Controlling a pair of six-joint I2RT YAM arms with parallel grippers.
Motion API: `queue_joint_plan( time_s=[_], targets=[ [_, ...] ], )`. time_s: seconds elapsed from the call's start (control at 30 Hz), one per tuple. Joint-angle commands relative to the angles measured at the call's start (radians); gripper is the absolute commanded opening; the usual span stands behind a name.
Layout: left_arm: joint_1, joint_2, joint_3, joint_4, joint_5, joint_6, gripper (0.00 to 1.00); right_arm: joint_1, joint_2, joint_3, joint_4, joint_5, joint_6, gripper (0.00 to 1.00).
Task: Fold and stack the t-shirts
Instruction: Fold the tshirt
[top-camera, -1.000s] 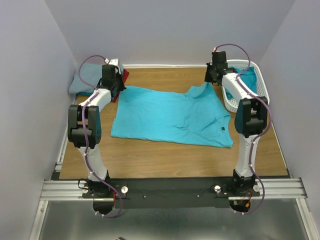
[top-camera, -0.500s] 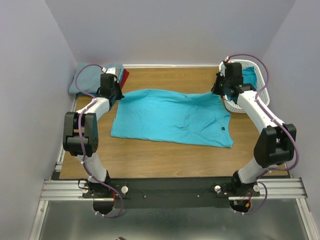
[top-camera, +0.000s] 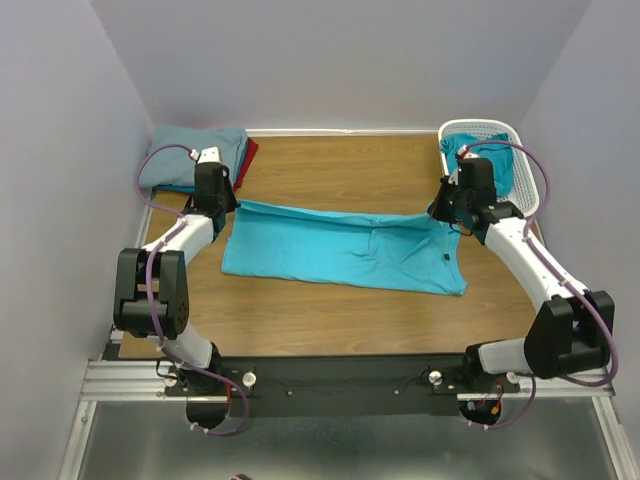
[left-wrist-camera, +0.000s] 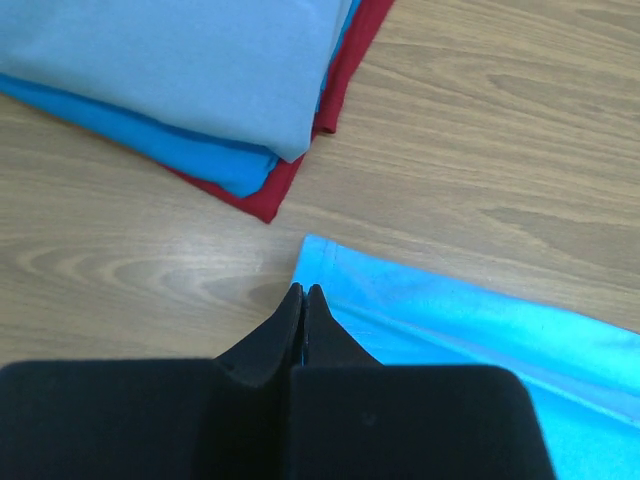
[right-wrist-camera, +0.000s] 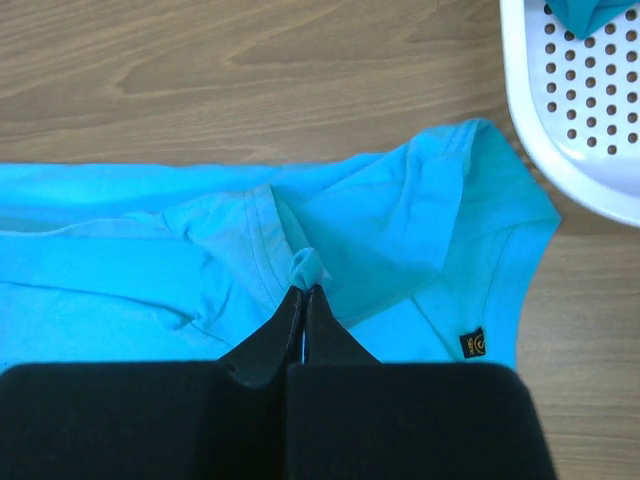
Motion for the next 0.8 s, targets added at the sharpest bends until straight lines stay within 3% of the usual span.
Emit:
queue_joint_plan(
  time_s=[0.0,0.6,0.63,0.7,0.73,0.77],
  targets=[
    [0.008,-0.039,-0.029,0.06,-0.056,-0.006,0.0,0.006,-0.06,-0.052,0.002,-0.009,0.026,0.0],
    [0.008,-0.099,-0.169,0.077,-0.091,-0.047,0.01,0.021,-0.189,-0.183,-0.049,0.03,0.075,0.0],
    [0.008,-0.123,-0.182,0.077,-0.099,-0.049,0.06,0.027,-0.196,-0.197,-0.051,0.033,0.082,0.0],
    [0.008,-0.156,-0.213,0.082,-0.125,-0.059,0.25,0.038,-0.216,-0.22,-0.063,0.05,0.09,0.04],
    [0.008,-0.169,-0.241,0.085,-0.132,-0.064,0.38,0.049,-0.223,-0.223,-0.074,0.058,0.093,0.23],
    [0.008,-0.204,-0.255,0.088,-0.151,-0.067,0.58,0.056,-0.226,-0.227,-0.089,0.067,0.101,0.37]
  ],
)
